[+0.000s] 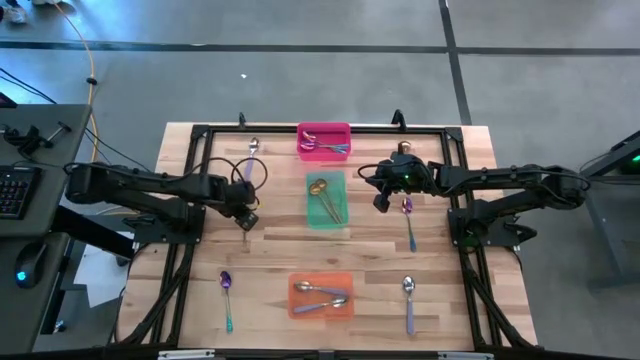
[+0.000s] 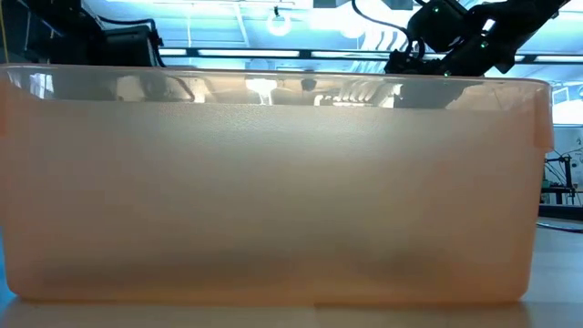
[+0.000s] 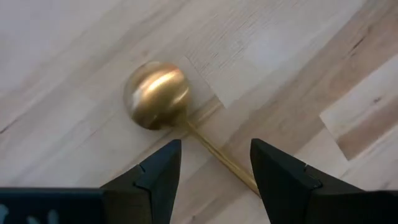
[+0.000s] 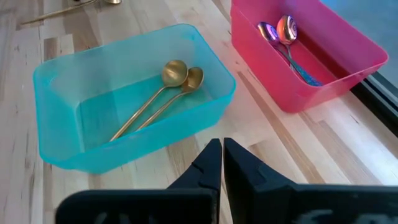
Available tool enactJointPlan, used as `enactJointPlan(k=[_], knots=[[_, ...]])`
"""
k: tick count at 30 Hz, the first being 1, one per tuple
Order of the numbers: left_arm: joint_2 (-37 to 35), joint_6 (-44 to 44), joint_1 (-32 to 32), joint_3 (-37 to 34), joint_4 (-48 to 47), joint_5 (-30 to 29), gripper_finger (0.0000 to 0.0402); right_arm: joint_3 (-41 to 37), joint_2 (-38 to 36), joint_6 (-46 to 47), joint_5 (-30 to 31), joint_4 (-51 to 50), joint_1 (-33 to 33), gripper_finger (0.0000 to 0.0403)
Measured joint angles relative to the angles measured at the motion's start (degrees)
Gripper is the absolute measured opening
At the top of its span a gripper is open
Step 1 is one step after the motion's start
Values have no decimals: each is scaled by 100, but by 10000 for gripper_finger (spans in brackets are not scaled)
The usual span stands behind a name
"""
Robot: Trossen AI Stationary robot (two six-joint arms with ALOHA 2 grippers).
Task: Sort silverware by color (type)
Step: Put the gold spoon in the blue bin
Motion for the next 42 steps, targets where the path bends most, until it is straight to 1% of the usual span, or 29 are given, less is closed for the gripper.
enactJointPlan(k=[4,10,13,17,24,26,29,35,38,42], knots=[[179,-58,-1,-201,302,-7,184,0,0,-2,-2,-2,0,0],[294,11,1,-359,506,-425,182,0,2,1,-4,0,0,0],[279,128,-5,-470,700,-544,168,0,0,25,-7,-1,2,0],[275,463,-5,-551,863,-673,126,0,0,40,-28,0,2,0],[298,1362,-5,-578,1238,-913,27,2,1,41,-26,44,2,0],[305,1502,2,-597,1427,-1004,9,2,2,40,-24,42,2,0],[305,1611,8,-594,1776,-1079,9,2,1,44,-24,42,2,0],[305,1703,6,-589,2378,-1007,5,2,2,202,-22,42,2,0],[305,1655,6,-589,2858,-769,4,2,2,300,-20,42,2,0],[304,1448,4,-589,3811,-323,3,2,2,407,-17,42,2,0]])
